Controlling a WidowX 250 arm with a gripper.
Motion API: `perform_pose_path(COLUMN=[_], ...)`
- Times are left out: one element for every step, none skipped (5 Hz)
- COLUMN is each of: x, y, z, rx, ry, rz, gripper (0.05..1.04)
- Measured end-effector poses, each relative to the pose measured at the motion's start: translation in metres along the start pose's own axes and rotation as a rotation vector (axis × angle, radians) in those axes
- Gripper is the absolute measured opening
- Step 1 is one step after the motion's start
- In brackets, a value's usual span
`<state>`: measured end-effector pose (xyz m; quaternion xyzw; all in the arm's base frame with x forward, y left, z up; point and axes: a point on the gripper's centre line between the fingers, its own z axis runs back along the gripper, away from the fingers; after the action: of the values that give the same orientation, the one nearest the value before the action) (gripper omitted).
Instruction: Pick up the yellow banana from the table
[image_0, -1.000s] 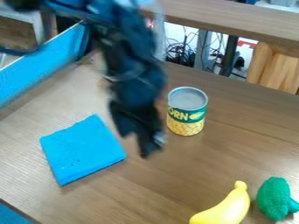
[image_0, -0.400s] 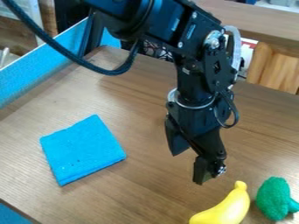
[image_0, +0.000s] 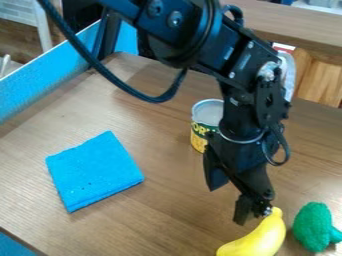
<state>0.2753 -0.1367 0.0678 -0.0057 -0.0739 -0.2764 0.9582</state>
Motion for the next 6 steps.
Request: perform_pose_path(x=[0.003,0.008,0.009,0.009,0.011,0.012], y=[-0.013,-0.03,-0.038,-0.044,-0.045,-0.045], z=[0.0,0.004,0.005,-0.004,-0.013,-0.023], rx=[-0.006,-0.014,-0.014,-0.016,-0.002,0.003], ry=[-0.01,-0.026,-0.029,-0.018,-0.014,0.004], rz=[-0.019,-0.055,-0.069,-0.082,-0.077,-0.07], gripper=[1.0,1.0,1.0,1.0,1.0,0.952])
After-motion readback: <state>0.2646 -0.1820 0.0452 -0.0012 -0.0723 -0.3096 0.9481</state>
